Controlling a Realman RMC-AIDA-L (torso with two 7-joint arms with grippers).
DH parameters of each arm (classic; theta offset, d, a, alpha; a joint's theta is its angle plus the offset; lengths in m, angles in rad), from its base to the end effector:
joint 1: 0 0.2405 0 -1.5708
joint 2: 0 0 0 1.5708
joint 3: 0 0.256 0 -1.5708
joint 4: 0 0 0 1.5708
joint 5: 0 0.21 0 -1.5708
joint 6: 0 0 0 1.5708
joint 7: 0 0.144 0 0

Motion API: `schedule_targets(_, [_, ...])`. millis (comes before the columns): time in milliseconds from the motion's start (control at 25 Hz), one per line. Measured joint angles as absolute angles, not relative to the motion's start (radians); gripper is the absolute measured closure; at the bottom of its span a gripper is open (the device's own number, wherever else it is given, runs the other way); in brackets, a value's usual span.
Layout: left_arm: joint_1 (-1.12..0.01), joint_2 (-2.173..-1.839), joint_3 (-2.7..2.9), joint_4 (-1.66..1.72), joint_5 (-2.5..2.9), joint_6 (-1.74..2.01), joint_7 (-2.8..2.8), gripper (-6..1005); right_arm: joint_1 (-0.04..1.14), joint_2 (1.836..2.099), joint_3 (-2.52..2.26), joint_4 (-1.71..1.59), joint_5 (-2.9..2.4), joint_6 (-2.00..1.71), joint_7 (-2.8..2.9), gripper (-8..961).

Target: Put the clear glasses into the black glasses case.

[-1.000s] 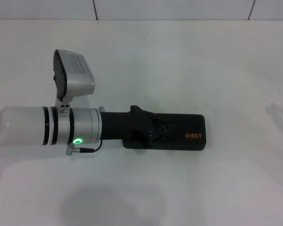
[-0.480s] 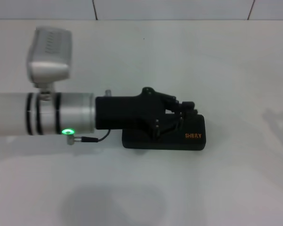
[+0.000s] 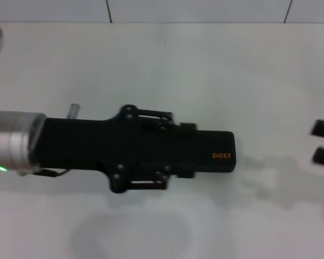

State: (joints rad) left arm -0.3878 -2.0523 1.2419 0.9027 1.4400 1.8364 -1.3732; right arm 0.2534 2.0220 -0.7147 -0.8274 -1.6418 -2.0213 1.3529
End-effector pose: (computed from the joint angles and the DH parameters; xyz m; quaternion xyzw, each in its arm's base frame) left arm -0.1811 0.2717 0.0055 0.9263 0.0326 0.3712 0.0560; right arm 0.2713 0.2403 0.0757 -0.9038 0.1323 0.3958 0.0945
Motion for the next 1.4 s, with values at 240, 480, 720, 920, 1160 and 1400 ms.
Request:
schedule_targets(240, [-0.374,-2.008,1.176,0.856,1.478,1.842,-1.393,448,0.324,2.026,-0.953,-0.649,-1.522,-1.979,1.18,454])
schedule_targets(480, [-0.348,-2.001,1.148,0.832,1.5,1.844,-1.384,272,0.361,2.028,-1.047,-0.611,-1.456,-1.955,1.134,198])
schedule_targets(720, [-0.328,-2.002,1.141,0.832,1.499,1.845,-1.381,242,0.371,2.028,-1.059,-0.61,-1.449,-1.946,1.133,68])
schedule_targets(920, [-0.327,-2.003,1.14,0.83,1.498,1.845,-1.381,242,0.372,2.028,-1.063,-0.609,-1.448,-1.948,1.132,68])
schedule_targets(1160, [-0.325,-2.002,1.139,0.825,1.497,1.845,-1.381,242,0.367,2.028,-1.064,-0.608,-1.447,-1.951,1.131,68])
schedule_targets(1400, [-0.323,-2.002,1.138,0.82,1.499,1.845,-1.381,242,0.373,2.028,-1.084,-0.591,-1.428,-1.947,1.131,68])
